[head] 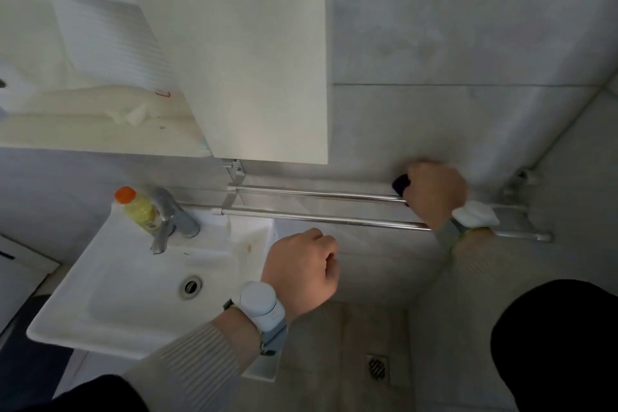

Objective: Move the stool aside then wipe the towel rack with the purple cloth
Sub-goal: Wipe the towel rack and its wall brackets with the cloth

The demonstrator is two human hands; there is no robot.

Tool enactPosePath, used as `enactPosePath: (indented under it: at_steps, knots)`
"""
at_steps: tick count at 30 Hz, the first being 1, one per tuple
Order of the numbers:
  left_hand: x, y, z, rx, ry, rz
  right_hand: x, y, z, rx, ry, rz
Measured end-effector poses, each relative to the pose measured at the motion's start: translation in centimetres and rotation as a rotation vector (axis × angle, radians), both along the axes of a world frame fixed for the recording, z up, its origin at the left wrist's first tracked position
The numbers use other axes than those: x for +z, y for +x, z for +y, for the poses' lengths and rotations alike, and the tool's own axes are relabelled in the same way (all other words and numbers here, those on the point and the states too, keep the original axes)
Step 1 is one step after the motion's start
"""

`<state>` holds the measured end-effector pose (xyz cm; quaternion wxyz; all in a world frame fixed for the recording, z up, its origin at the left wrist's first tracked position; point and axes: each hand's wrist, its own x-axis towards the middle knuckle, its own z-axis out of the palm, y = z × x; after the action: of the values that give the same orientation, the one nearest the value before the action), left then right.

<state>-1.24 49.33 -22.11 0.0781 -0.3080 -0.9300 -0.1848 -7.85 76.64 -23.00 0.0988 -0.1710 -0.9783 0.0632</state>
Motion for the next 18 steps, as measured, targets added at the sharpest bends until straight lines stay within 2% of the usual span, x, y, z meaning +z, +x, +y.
enactPosePath:
  at_steps: [4, 10, 15, 18]
  knots:
    - [0.3, 0.0, 1.6, -0.033, 0.010, -0.017, 0.6, 3.1, 6.8, -0.252, 0.088, -0.035]
    - [0.3, 0.0, 3.0, -0.074, -0.005, -0.029, 0.7, 5.1, 8.5, -0.350, 0.033, 0.042]
    - [0.8, -0.5, 2.2, -0.085, 0.001, -0.075, 1.6, 6.6, 5.9, -0.288, -0.199, 0.321]
    - [1.3, -0.9, 1.9, -0.098, 0.029, -0.095, 2.8, 6.8, 3.4, -0.287, -0.508, 0.437]
